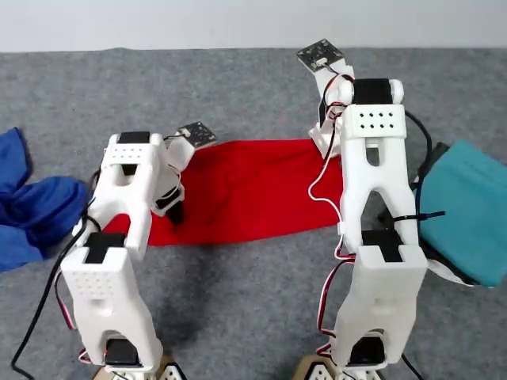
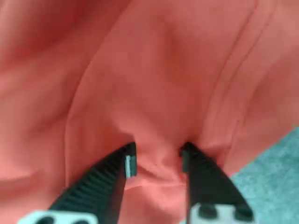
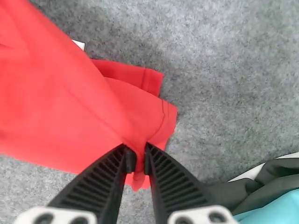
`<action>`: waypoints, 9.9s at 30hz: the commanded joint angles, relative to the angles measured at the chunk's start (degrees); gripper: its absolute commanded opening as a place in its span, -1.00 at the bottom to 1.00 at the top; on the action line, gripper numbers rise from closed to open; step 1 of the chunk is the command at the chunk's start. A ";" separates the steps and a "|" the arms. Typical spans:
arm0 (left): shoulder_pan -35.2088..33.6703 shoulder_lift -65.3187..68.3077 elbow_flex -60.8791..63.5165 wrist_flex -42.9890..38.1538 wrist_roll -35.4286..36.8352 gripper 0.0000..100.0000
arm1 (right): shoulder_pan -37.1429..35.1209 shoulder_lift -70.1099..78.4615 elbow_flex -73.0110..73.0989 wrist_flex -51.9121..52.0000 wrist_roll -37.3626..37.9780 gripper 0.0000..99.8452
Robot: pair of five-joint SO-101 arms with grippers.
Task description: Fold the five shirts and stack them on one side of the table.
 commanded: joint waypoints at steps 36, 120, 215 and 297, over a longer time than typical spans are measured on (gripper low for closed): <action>-7.30 -39.03 -27.47 22.15 -4.31 -0.99 | -0.48 -28.97 -0.62 2.24 -0.26 -0.98; -7.47 38.42 -81.98 -23.21 -2.55 -0.99 | 0.75 18.68 -15.38 -51.91 19.69 -0.98; -20.04 -29.19 7.25 1.58 -15.74 -1.00 | -4.53 -21.23 26.02 -9.54 -0.18 -0.92; -12.84 -21.10 -3.47 6.07 0.97 -0.99 | -4.00 33.36 -53.71 11.38 -3.43 -0.98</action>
